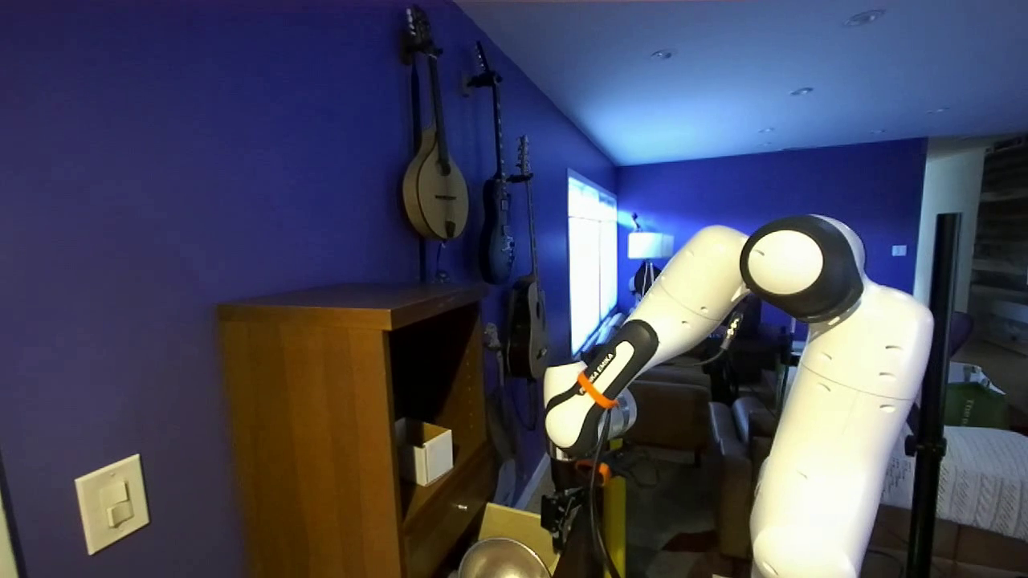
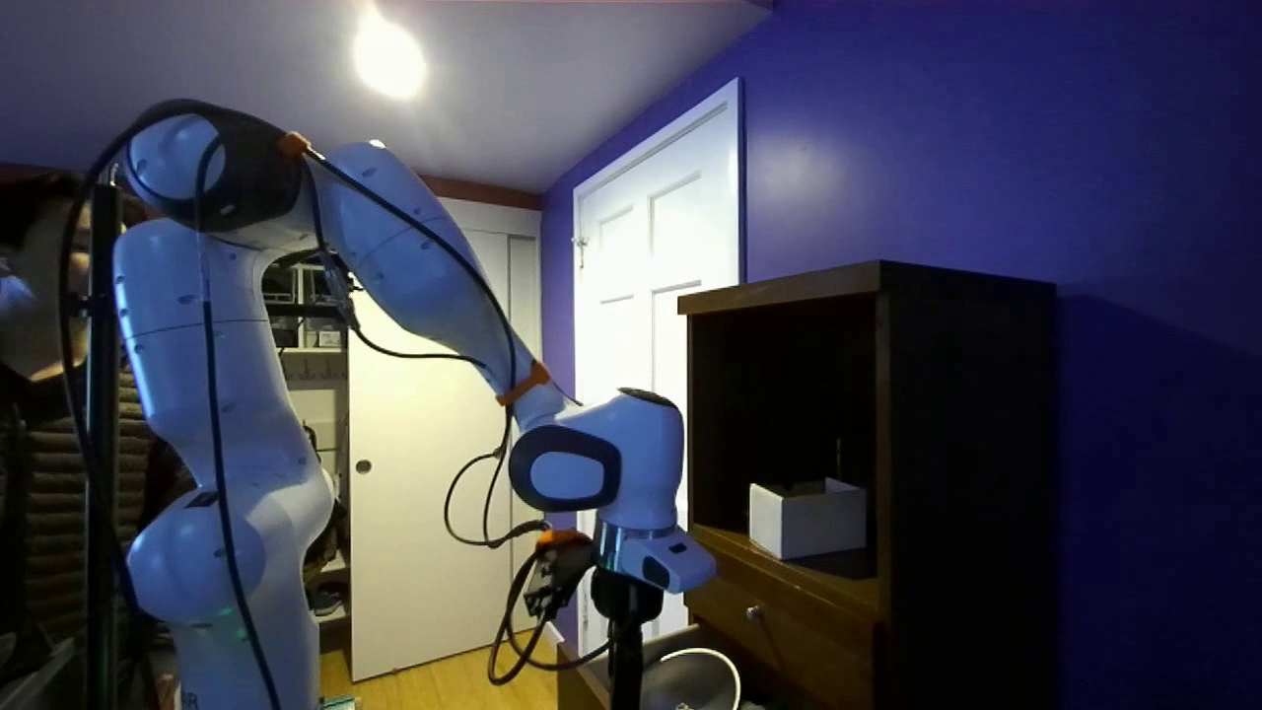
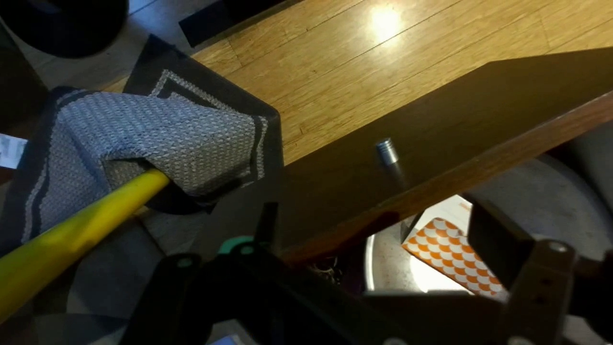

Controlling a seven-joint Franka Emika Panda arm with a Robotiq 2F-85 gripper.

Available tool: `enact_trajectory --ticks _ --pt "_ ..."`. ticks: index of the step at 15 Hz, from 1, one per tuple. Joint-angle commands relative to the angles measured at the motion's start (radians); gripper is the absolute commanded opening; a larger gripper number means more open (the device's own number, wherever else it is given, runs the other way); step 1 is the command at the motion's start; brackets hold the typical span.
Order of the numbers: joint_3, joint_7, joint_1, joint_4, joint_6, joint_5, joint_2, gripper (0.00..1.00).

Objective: Put the white paper on top of the shelf

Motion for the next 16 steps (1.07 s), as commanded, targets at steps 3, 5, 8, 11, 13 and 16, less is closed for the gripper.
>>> enact_trajectory --ticks 3,5,8,11,13,16 --pt "0.058 -0.136 0.186 -0.004 0.162 0.342 0.128 1.0" --pt "0.101 -0.194 0.241 -0.005 0.268 0.445 0.19 1.0" --pt "0.145 -0.247 0.287 0.013 0.45 0.459 0.275 1.0" --pt "0.163 -0.274 0.301 0.032 0.58 0.391 0.308 1.0" --pt "0.146 -0.29 0.307 0.043 0.673 0.327 0.359 1.0" --pt "0.089 -0.279 0.315 0.065 0.72 0.234 0.423 1.0"
